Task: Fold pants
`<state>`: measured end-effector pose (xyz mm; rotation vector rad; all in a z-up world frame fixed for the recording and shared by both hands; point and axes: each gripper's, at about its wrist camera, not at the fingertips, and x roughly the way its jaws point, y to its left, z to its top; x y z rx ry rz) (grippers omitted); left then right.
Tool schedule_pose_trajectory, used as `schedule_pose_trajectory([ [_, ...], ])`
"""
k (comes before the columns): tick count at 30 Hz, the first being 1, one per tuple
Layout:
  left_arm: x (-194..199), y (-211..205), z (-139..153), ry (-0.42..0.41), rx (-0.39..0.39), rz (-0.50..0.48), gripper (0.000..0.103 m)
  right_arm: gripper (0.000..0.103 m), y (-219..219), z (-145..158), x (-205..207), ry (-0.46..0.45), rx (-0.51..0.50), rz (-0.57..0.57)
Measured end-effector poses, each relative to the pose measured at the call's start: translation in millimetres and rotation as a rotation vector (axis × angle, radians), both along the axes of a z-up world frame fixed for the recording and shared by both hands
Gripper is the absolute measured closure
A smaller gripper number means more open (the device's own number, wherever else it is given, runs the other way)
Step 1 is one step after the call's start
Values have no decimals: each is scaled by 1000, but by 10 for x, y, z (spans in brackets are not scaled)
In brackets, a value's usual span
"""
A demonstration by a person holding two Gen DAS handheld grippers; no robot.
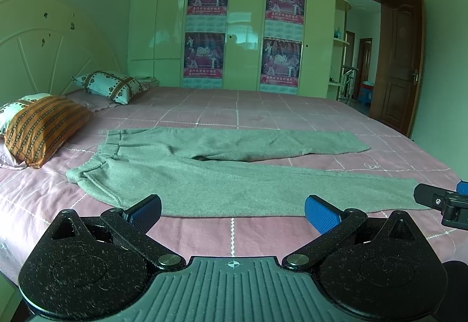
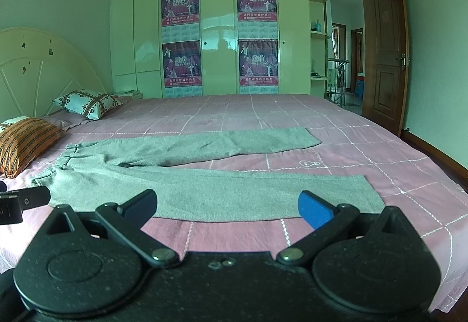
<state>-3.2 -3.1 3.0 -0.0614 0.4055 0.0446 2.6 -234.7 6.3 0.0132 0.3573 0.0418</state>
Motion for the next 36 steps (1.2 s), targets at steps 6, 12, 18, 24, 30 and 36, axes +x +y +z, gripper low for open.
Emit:
schedule_pose_trajectory([
  [6, 0, 3, 0, 3, 2, -2, 0, 6, 5, -68, 8, 3, 0, -1],
  [12, 8, 18, -13, 5, 6, -2, 0, 6, 0, -84, 21, 4, 1, -3],
  [18, 28, 18, -21, 12, 8, -4, 0, 6, 3, -112, 25, 6, 0, 0],
  [24, 37, -5, -35, 11, 13, -2, 0, 6, -6, -187, 57, 11, 4, -2],
  [30, 28, 4, -46, 11, 15, -1, 0, 6, -2, -181, 54, 11, 1, -2],
  [36, 26, 2, -48, 12, 16, 0, 0, 6, 0, -178, 54, 12, 1, -1],
])
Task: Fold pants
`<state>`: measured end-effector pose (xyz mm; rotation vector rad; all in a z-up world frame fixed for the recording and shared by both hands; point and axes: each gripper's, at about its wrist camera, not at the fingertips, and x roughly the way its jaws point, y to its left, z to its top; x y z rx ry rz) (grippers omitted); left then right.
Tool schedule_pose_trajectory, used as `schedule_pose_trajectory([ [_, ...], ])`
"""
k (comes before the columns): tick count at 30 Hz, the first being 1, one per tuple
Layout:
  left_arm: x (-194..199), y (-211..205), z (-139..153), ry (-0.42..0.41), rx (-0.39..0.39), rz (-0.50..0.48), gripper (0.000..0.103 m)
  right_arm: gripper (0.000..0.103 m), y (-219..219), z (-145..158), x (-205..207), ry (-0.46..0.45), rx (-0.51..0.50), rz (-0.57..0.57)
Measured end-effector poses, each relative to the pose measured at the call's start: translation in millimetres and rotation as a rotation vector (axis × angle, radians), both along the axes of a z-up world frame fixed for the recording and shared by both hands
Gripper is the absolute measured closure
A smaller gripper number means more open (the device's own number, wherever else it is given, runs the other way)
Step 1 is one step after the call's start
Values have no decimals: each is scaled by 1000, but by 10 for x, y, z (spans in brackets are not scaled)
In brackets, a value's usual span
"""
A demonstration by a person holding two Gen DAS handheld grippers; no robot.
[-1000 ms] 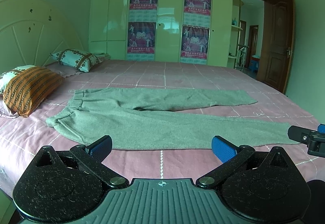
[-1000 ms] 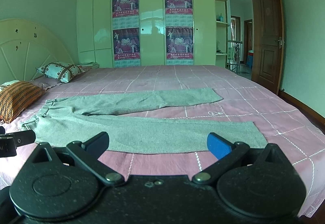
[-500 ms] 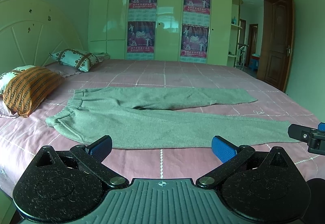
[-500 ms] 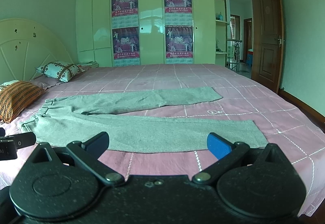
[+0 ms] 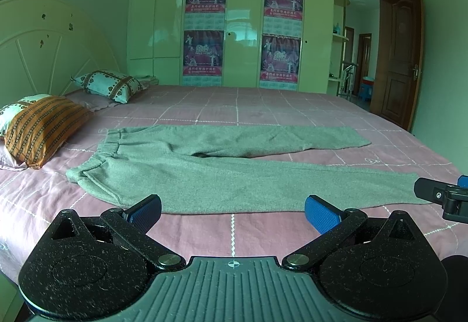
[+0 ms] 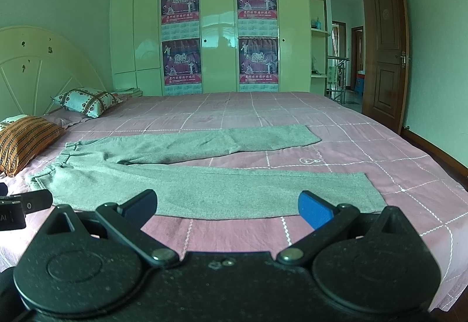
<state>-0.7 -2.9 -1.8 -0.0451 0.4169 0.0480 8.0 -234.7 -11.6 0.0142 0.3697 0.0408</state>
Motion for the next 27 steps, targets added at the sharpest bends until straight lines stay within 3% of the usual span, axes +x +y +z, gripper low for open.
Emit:
schedule_pose_trajectory([
  [17, 42, -26, -29, 25, 34, 23, 0, 6, 6, 45, -21, -1, 10, 1],
  [27, 219, 119, -15, 46, 8, 53, 0, 6, -39, 184, 92, -4, 18, 17],
])
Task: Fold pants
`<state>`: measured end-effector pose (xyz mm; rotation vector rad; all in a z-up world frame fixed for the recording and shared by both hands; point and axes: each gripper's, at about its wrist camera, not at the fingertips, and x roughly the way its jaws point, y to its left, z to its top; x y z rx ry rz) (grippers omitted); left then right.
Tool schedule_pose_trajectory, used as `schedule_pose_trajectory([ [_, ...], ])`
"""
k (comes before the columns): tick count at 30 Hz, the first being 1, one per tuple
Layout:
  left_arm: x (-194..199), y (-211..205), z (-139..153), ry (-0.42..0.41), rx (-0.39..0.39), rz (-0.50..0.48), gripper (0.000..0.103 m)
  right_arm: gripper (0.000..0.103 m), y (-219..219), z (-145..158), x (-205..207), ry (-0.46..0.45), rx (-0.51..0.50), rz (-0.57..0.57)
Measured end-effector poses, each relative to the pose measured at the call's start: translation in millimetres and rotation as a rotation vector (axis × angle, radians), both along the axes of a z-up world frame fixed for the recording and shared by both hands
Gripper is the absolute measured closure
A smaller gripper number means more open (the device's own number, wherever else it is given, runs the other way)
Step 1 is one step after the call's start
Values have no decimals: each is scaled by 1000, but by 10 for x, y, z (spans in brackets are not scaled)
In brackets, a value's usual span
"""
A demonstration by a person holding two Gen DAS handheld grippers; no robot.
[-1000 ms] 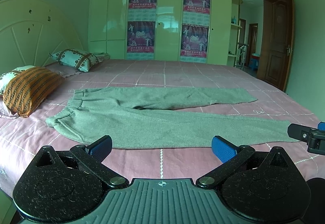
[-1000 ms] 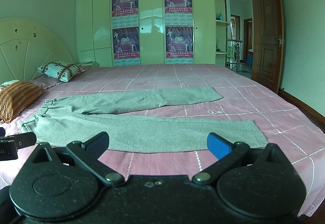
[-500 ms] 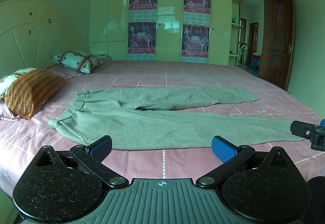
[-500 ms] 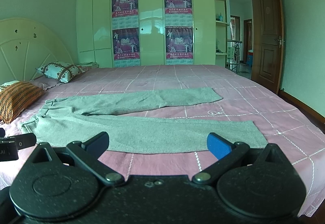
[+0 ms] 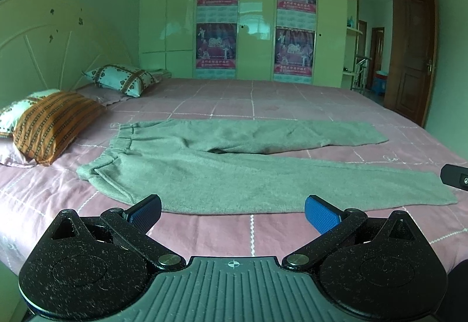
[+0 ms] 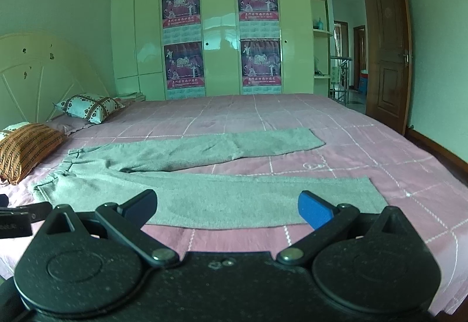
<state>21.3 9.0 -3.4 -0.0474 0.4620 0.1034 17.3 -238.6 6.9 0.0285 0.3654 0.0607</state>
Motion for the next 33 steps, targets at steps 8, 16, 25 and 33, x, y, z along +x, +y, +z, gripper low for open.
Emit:
schedule_pose_trajectory([
  [8, 407, 281, -63, 70, 1, 47, 0, 6, 52, 25, 313, 30, -15, 51],
  [16, 1121, 898, 3, 127, 39, 51, 0, 9, 160, 81, 936, 88, -59, 114],
  [25, 2289, 2018, -69, 176, 63, 144, 1, 18, 420, 310, 2187, 88, -87, 184],
  [33, 3561, 3118, -526, 241, -85, 205, 32, 33, 886, 108, 3468, 148, -164, 250],
])
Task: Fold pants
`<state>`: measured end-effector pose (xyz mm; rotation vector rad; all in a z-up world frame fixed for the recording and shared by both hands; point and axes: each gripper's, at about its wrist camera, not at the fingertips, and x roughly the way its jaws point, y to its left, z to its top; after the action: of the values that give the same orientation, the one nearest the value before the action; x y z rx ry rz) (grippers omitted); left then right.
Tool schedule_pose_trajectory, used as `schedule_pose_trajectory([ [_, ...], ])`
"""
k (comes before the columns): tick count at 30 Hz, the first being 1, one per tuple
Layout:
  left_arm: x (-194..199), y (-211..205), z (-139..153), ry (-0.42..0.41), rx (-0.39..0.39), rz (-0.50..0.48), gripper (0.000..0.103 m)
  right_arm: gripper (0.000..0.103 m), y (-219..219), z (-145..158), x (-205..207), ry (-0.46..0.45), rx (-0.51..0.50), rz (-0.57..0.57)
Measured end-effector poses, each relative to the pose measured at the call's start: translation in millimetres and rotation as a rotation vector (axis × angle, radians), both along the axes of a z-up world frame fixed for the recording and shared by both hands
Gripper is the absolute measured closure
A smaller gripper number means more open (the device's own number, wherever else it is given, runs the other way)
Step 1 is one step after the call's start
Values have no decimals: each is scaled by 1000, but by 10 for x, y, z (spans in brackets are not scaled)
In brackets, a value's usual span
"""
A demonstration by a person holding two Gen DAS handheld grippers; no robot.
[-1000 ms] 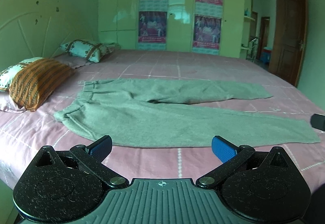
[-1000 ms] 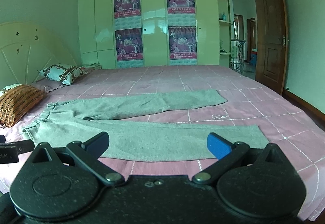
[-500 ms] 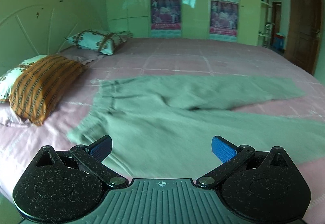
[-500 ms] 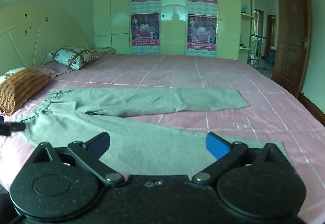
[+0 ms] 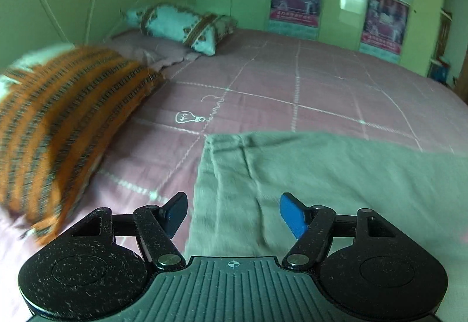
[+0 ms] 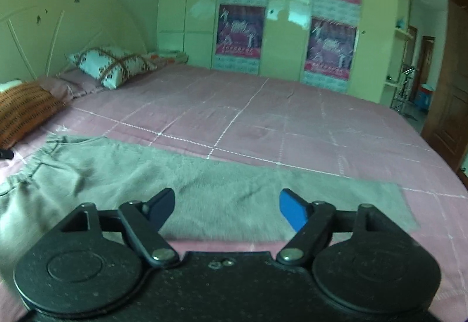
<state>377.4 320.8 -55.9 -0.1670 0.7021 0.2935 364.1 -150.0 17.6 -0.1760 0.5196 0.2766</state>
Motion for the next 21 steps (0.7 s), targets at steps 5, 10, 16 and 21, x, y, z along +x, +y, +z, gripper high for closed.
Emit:
schedule_pose_trajectory([
  [5, 730, 305, -365, 31, 13, -24, 35, 40, 248, -248, 602, 37, -5, 31],
  [10, 1234, 533, -723, 72, 14, -72, 35, 50, 451, -508, 1109, 76, -22, 81],
  [16, 1436, 640, -899, 58, -110, -202, 34, 55, 587, -714, 1545, 110, -65, 165],
  [21, 1532, 611, -937, 48, -115, -208, 42, 56, 718, -823, 1876, 147, -93, 240],
])
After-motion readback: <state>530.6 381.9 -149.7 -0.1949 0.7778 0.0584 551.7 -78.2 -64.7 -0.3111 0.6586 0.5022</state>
